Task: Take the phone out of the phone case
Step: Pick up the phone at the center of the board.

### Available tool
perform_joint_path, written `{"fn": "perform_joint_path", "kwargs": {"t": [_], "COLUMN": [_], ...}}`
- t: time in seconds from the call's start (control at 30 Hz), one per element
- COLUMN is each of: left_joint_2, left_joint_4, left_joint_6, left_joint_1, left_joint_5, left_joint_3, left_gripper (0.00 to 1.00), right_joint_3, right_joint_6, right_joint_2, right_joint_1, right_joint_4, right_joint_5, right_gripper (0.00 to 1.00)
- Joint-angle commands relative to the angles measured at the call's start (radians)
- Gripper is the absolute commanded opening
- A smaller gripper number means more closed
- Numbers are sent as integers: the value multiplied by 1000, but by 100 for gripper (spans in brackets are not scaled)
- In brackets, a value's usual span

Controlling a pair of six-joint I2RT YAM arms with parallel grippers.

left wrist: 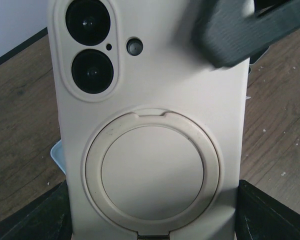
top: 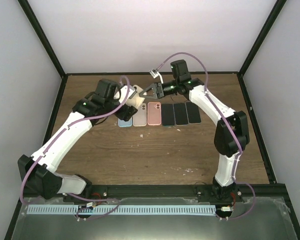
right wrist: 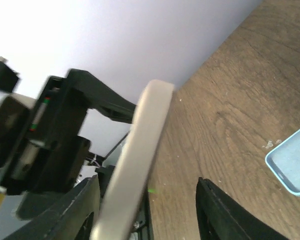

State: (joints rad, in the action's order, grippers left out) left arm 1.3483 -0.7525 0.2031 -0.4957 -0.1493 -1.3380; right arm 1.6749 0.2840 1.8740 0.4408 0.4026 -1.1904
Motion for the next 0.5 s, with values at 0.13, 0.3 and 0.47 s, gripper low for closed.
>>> {"fn": "perform_joint_path", "kwargs": {"t": [0.13,0.3,0.47], "left_joint_2": [21,38,37], "left_joint_4": [28,40,48], "left_joint_6": [44,66,101], "left_joint_1": [-77,-81,-83], "left_joint_5": [148,214,295], "left_joint_3": [-52,-64,-79], "left_gripper": [29,29,57], "right_joint_3": [39,37,46], "right_joint_6": [30,30,45], "right_joint_2": [30,26,12], "right_joint_1": [18,18,10], "right_joint_4": [25,37,33], "right_joint_5": [3,-19,-21], "right_gripper": [30,7,1]}}
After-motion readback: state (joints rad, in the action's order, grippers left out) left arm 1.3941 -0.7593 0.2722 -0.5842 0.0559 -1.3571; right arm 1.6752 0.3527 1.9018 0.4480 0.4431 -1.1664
